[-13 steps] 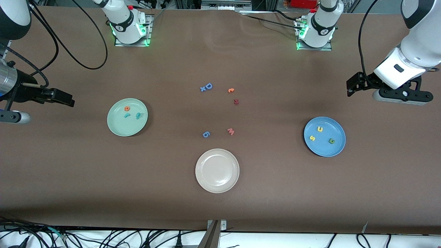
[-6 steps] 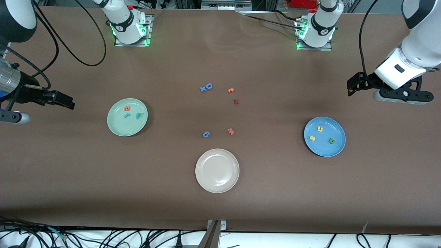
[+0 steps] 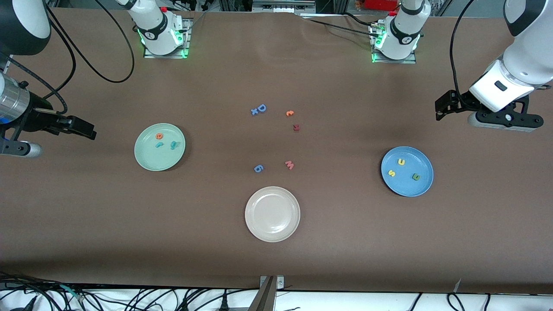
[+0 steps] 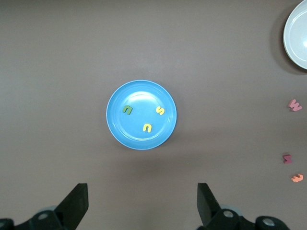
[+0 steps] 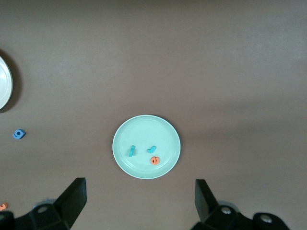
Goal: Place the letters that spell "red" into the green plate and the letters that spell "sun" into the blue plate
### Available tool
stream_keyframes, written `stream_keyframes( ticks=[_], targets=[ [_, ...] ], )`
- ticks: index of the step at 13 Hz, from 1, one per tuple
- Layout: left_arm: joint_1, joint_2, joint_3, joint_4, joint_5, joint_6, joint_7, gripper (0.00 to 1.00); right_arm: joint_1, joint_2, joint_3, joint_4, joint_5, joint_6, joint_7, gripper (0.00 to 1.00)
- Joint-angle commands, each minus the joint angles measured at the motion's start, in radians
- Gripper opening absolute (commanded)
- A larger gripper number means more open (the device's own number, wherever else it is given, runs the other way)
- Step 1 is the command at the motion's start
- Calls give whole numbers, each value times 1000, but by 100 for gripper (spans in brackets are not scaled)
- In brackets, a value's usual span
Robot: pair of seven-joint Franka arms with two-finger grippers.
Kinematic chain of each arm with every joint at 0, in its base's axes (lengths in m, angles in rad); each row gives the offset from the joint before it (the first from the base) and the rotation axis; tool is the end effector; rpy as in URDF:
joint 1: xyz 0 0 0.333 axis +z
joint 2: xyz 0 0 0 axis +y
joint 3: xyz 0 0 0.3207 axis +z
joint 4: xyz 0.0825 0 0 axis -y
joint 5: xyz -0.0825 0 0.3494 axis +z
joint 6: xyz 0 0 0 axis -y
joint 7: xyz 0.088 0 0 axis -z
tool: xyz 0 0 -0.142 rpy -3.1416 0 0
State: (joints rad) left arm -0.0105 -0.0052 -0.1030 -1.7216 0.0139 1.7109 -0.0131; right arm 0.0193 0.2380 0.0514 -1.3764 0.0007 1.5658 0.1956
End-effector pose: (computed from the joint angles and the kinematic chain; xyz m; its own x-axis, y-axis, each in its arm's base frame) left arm 0.5225 -0.0579 0.5426 0.9948 -0.1022 -0.0054 -0.1022 -0.9947 -0.0144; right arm 0.5881 0.0383 0.5465 0.9908 -0.1255 -0.0498 -0.1258 -0.9920 -0.0032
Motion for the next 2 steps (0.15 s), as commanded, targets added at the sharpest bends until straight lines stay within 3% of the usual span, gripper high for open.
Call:
stream_keyframes(
  ticks=[1, 2],
  targets=[
    [0, 13, 0, 30, -12, -22, 18, 100, 7, -11, -12, -30, 24, 14, 13, 100],
    [0, 13, 0, 31, -12, -22, 19, 100, 7, -11, -13, -30, 24, 14, 13, 100]
  ],
)
